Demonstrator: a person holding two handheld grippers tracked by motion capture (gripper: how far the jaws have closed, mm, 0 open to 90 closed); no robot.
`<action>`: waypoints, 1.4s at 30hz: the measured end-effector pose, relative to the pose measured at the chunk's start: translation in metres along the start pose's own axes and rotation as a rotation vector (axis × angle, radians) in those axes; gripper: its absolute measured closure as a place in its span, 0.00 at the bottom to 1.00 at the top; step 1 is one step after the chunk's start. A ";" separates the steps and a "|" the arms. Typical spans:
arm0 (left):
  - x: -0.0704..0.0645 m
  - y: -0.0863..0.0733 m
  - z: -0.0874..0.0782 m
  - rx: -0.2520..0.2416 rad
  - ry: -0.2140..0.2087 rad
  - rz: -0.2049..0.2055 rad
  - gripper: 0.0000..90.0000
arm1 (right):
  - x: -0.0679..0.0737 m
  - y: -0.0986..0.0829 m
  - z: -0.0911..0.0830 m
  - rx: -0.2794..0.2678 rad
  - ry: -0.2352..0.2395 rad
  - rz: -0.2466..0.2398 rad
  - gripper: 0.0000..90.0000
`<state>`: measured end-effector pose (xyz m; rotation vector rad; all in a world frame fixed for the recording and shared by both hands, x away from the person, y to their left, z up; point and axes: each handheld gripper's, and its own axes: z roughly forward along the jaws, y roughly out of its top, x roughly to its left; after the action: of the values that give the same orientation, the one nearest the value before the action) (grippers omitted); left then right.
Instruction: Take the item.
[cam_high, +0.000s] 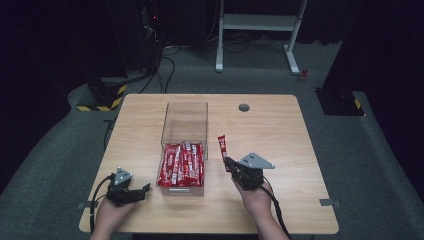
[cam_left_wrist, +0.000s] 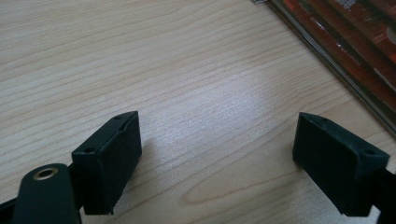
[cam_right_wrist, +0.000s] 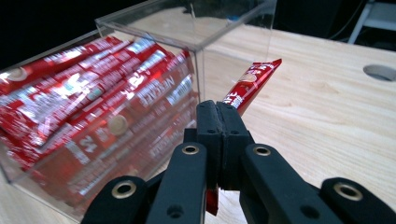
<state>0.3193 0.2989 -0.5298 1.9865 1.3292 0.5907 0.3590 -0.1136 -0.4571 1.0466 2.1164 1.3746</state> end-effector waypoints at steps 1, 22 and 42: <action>0.000 0.000 0.000 0.000 0.000 0.000 0.17 | -0.001 -0.001 0.001 0.006 -0.003 0.002 1.00; 0.000 0.000 0.000 0.000 0.000 0.000 0.18 | -0.021 -0.030 0.027 0.128 -0.056 0.045 1.00; 0.000 0.000 0.000 0.000 0.000 0.000 0.18 | -0.027 -0.046 0.042 0.207 -0.071 0.060 0.98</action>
<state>0.3193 0.2988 -0.5299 1.9865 1.3290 0.5908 0.3875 -0.1199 -0.5182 1.2292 2.2272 1.1443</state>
